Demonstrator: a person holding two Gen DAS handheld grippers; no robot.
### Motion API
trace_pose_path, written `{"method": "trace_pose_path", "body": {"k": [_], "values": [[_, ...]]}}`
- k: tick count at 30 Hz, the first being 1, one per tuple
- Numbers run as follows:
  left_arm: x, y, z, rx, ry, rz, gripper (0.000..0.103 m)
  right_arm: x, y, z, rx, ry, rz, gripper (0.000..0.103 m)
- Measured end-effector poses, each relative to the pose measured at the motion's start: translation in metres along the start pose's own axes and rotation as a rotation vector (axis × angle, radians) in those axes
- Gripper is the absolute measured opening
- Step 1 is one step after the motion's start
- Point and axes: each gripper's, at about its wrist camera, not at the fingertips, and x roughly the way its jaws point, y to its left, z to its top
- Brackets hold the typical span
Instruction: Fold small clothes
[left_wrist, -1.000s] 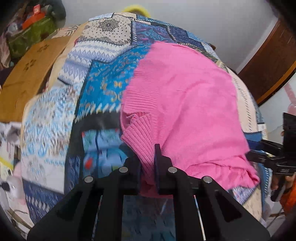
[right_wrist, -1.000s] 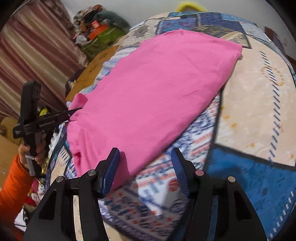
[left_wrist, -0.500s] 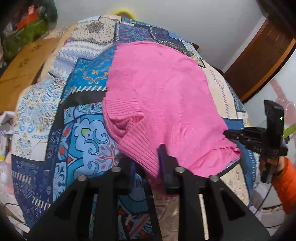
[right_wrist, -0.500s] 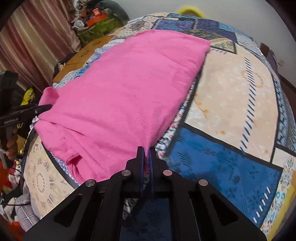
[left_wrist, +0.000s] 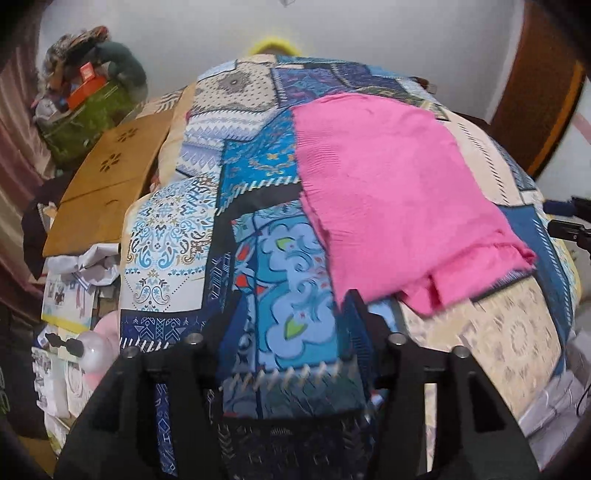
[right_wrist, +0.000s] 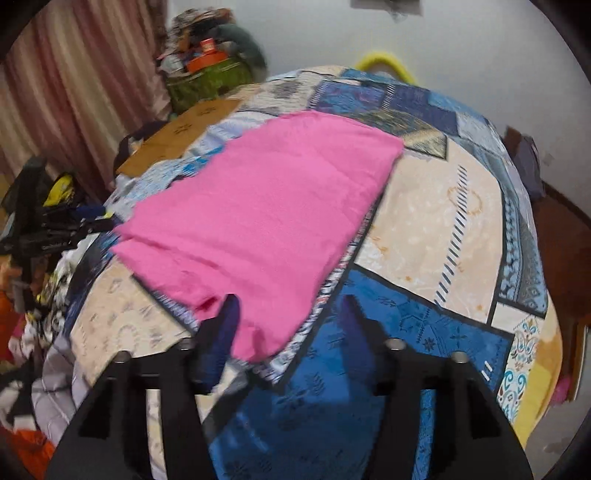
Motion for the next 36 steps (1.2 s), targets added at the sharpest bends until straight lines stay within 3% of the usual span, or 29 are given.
{"method": "trace_pose_path", "body": {"k": [2,7,10,14,15,16,18,19,21,23,29,36], "values": [[-0.003,-0.009,-0.005,0.037,-0.010,-0.006,0.071,0.002,0.012,-0.002,-0.040,0.013,0.002,0.062],[0.011,-0.042,-0.011,0.151,0.021,0.002,0.072,0.020,0.032,-0.013,-0.106,0.069,0.006,0.063],[0.012,-0.054,-0.008,0.196,-0.023,0.029,0.080,0.033,0.037,-0.016,-0.127,0.082,-0.014,0.063],[0.020,-0.068,0.005,0.263,-0.045,0.000,0.080,0.049,0.033,-0.014,-0.125,0.103,-0.008,0.062],[0.021,-0.071,0.007,0.279,-0.053,0.000,0.079,0.050,0.031,-0.013,-0.119,0.095,0.005,0.058],[0.024,-0.075,0.010,0.305,-0.057,-0.006,0.077,0.052,0.030,-0.011,-0.116,0.091,0.014,0.054],[0.029,-0.079,0.013,0.326,-0.038,-0.057,0.049,0.055,0.028,-0.009,-0.099,0.094,0.038,0.036],[0.031,-0.080,0.016,0.310,-0.026,-0.103,0.043,0.057,0.028,-0.008,-0.087,0.100,0.052,0.033],[0.032,-0.082,0.018,0.302,-0.029,-0.100,0.026,0.058,0.029,-0.007,-0.079,0.099,0.060,0.015],[0.033,-0.084,0.021,0.293,-0.028,-0.092,0.016,0.058,0.027,-0.005,-0.069,0.097,0.064,0.010],[0.022,-0.080,0.042,0.253,-0.054,-0.094,0.013,0.041,0.020,0.008,-0.053,0.039,0.089,0.008],[0.000,-0.077,0.110,0.219,-0.125,-0.087,0.013,0.011,0.002,0.052,-0.047,-0.082,0.060,0.008]]}}
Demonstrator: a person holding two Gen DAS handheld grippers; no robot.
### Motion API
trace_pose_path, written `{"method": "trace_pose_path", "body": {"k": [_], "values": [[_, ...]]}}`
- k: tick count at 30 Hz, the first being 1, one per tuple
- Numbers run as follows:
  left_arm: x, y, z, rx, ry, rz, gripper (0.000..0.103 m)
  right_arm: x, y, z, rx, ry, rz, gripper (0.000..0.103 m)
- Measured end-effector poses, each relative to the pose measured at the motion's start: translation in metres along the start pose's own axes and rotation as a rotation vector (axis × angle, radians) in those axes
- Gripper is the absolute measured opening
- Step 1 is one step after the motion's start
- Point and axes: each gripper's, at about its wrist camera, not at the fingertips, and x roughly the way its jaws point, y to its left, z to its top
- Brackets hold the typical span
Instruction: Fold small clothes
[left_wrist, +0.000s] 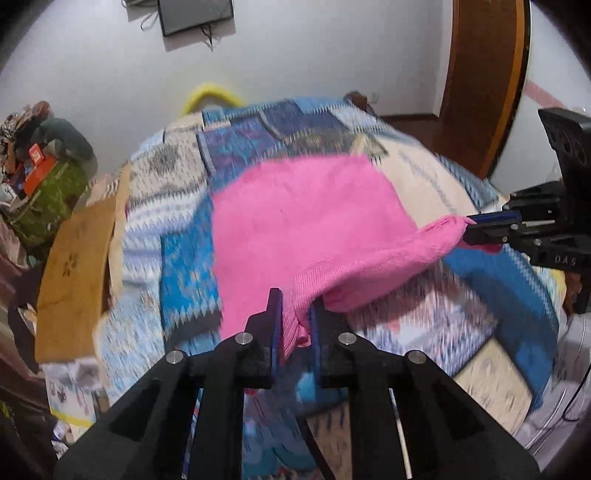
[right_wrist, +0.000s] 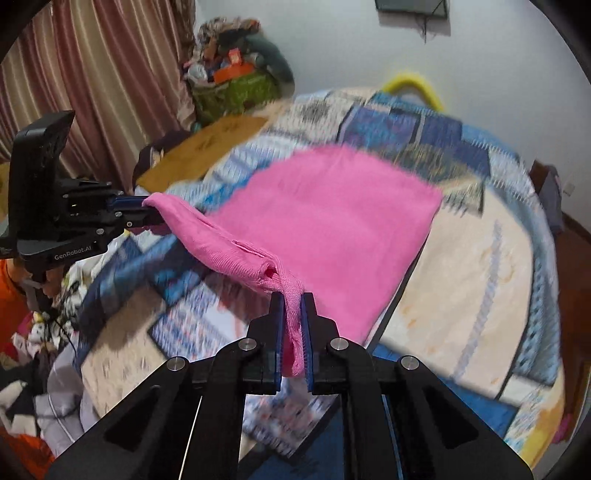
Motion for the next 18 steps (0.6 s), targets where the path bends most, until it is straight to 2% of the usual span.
{"method": "trace_pose_path", "body": {"k": [6,10,13,18], "values": [[0.015,0.012,0.066,0.009,-0.013,0.006,0.013,-0.005,-0.028,0.049,0.007,-0.064,-0.057,0.007],[0.041,0.027,0.100,-0.010,-0.010,0.008,0.012,0.007,-0.045,0.071,0.012,-0.074,-0.081,0.007],[0.073,0.040,0.120,-0.021,0.010,0.012,0.012,0.023,-0.063,0.085,0.025,-0.072,-0.095,0.007],[0.136,0.059,0.133,-0.044,0.087,-0.006,0.012,0.067,-0.096,0.106,0.061,-0.025,-0.106,0.007]]}}
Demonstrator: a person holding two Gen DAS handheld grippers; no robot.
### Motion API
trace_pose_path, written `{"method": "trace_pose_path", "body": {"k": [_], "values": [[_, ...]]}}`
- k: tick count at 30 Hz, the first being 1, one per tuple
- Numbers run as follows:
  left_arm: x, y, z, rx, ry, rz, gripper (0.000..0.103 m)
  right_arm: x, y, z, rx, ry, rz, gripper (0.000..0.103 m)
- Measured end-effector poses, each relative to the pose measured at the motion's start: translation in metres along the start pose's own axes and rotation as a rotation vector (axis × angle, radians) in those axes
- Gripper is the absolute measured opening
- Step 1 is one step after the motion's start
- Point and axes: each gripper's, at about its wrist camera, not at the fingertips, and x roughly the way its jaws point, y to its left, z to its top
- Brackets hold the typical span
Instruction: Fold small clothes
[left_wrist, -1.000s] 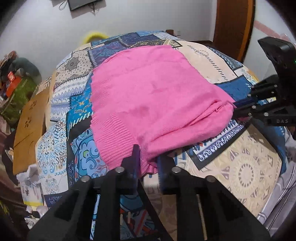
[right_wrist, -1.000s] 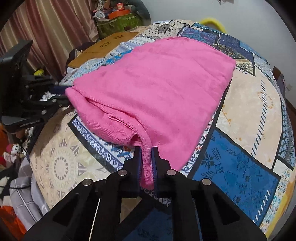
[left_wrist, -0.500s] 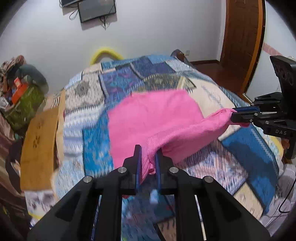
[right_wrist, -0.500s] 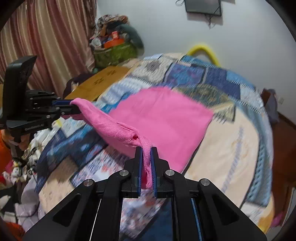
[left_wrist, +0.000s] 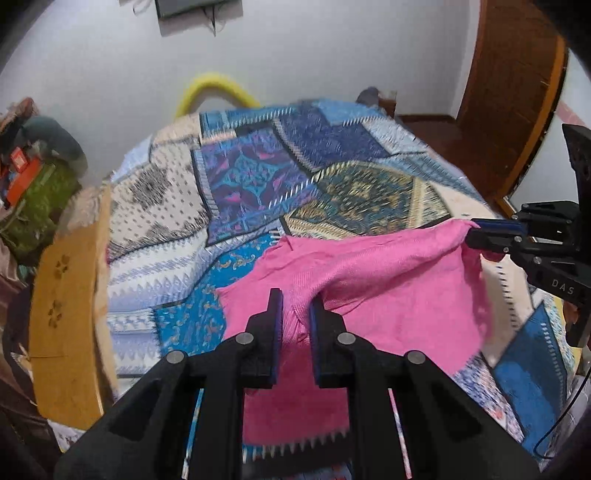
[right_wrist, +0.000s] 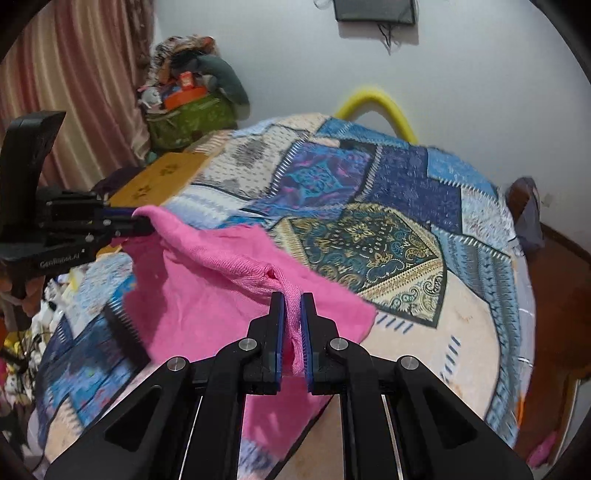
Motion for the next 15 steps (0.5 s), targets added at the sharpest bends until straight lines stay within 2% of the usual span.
{"method": "trace_pose_path", "body": {"k": [6,10,13,14,15], "values": [[0.069,0.021,0.005,-0.026,0.067,0.015,0.016,0.053,-0.019,0.004,0.024,0.051,-0.003,0.009],[0.079,0.038,0.010,-0.094,0.040,0.037,0.021,0.060,-0.028,0.005,0.033,0.024,-0.048,0.010],[0.073,0.059,0.010,-0.186,0.030,0.014,0.025,0.053,-0.036,0.007,0.064,0.005,-0.064,0.012],[0.070,0.063,0.010,-0.200,0.027,0.011,0.029,0.049,-0.037,0.008,0.070,-0.002,-0.067,0.014],[0.062,0.069,0.007,-0.219,0.017,0.014,0.035,0.045,-0.038,0.008,0.072,-0.006,-0.070,0.021]]}}
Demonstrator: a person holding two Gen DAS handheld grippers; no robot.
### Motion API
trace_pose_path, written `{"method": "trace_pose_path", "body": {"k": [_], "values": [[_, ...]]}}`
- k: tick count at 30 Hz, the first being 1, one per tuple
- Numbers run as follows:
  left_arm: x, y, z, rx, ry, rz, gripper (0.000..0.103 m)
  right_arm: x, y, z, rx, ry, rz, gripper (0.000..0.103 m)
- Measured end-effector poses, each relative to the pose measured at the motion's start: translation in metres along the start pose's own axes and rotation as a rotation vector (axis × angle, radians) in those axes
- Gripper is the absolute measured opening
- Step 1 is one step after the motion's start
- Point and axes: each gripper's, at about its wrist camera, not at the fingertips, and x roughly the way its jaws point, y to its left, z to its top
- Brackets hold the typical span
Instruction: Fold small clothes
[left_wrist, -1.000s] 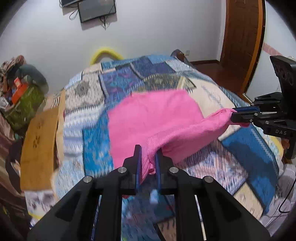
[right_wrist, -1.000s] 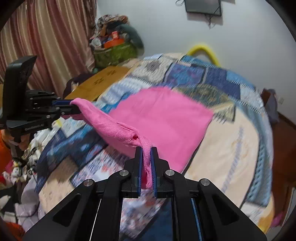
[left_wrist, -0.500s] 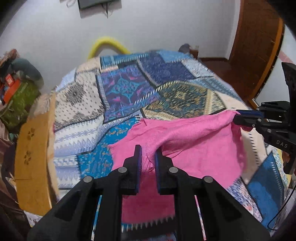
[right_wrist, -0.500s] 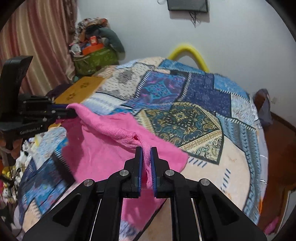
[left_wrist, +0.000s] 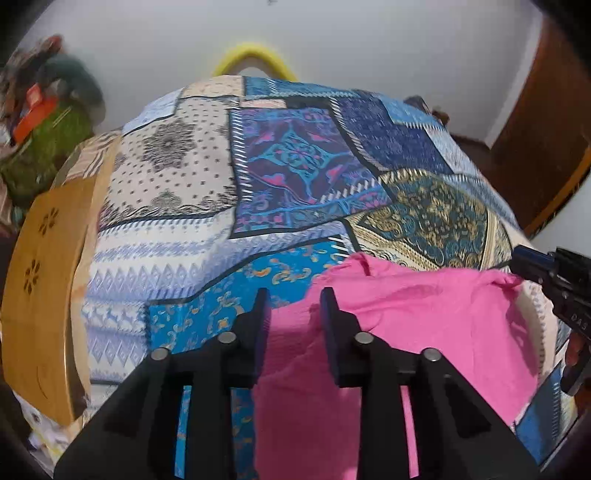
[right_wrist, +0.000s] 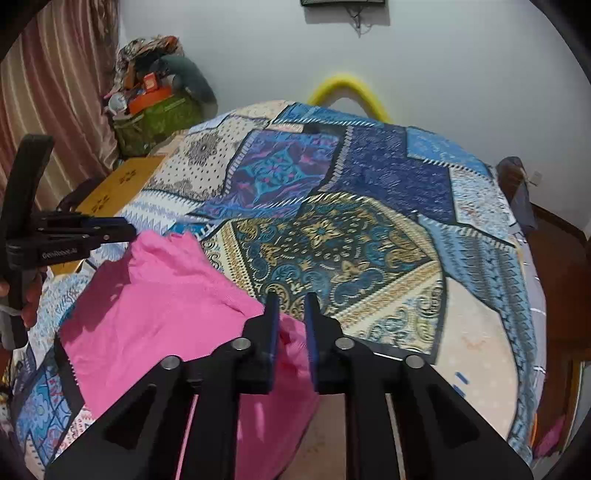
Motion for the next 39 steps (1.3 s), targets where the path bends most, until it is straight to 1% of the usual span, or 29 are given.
{"method": "trace_pose_path", "body": {"k": [1,2,3,4,7,10,13,15,17,20,23,24,25,26,27,28,29,30,31,32,33,34,37,39], "values": [[-0.004,0.003,-0.001,-0.010,-0.006,0.004,0.040,-0.006,-0.001,0.000,0.000,-0.007,-0.007,0.026],[-0.014,0.009,-0.004,-0.030,-0.022,0.007,0.048,-0.013,-0.001,0.000,0.001,-0.020,-0.015,0.033],[-0.019,0.013,-0.007,-0.043,-0.030,0.005,0.052,-0.021,-0.001,-0.002,0.002,-0.034,-0.014,0.039],[-0.027,0.018,-0.011,-0.062,-0.035,0.000,0.053,-0.027,-0.001,-0.003,0.004,-0.043,-0.012,0.041],[-0.038,0.028,-0.024,-0.105,-0.013,-0.025,0.060,-0.042,0.002,-0.011,0.010,-0.043,-0.010,0.058],[-0.042,0.034,-0.041,-0.144,0.019,-0.054,0.061,-0.049,0.005,-0.024,0.027,-0.030,0.011,0.064],[-0.033,0.035,-0.061,-0.162,0.064,-0.083,0.061,-0.043,0.007,-0.037,0.054,0.004,0.031,0.065],[-0.026,0.034,-0.069,-0.177,0.091,-0.100,0.061,-0.033,0.006,-0.049,0.083,0.041,0.041,0.065],[-0.013,0.032,-0.076,-0.204,0.122,-0.141,0.061,-0.020,0.000,-0.059,0.124,0.089,0.061,0.065],[-0.001,0.027,-0.077,-0.223,0.127,-0.177,0.062,-0.006,-0.009,-0.067,0.192,0.127,0.093,0.065],[0.006,0.019,-0.070,-0.208,0.115,-0.208,0.062,0.000,-0.012,-0.065,0.220,0.113,0.117,0.065],[0.009,0.016,-0.067,-0.205,0.114,-0.220,0.062,0.002,-0.011,-0.062,0.221,0.105,0.131,0.064],[0.012,0.014,-0.065,-0.203,0.114,-0.232,0.061,0.004,-0.011,-0.060,0.226,0.103,0.139,0.058],[0.016,0.011,-0.061,-0.202,0.111,-0.246,0.061,0.008,-0.011,-0.058,0.236,0.100,0.147,0.055],[0.018,0.009,-0.059,-0.202,0.104,-0.247,0.058,0.011,-0.011,-0.056,0.244,0.100,0.159,0.050],[0.019,0.008,-0.057,-0.202,0.097,-0.249,0.055,0.016,-0.011,-0.055,0.257,0.104,0.178,0.049],[0.021,0.007,-0.055,-0.199,0.091,-0.264,0.043,0.019,-0.012,-0.054,0.271,0.099,0.181,0.047],[0.022,0.006,-0.054,-0.202,0.088,-0.274,0.027,0.023,-0.012,-0.053,0.281,0.092,0.182,0.043],[0.023,0.006,-0.053,-0.207,0.087,-0.284,0.023,0.025,-0.011,-0.052,0.283,0.087,0.181,0.032],[0.024,0.005,-0.052,-0.213,0.088,-0.296,0.022,0.026,-0.010,-0.051,0.285,0.081,0.184,0.024],[0.022,0.004,-0.052,-0.210,0.081,-0.290,0.019,0.026,-0.010,-0.050,0.295,0.079,0.201,0.013],[0.019,0.003,-0.052,-0.200,0.072,-0.285,0.019,0.025,-0.010,-0.049,0.305,0.079,0.214,0.011],[-0.002,-0.002,-0.055,-0.157,0.025,-0.254,0.017,0.010,-0.001,-0.047,0.250,0.047,0.189,0.009],[-0.023,-0.002,-0.058,-0.150,-0.011,-0.260,0.017,-0.006,0.004,-0.045,0.225,0.021,0.192,0.008]]}}
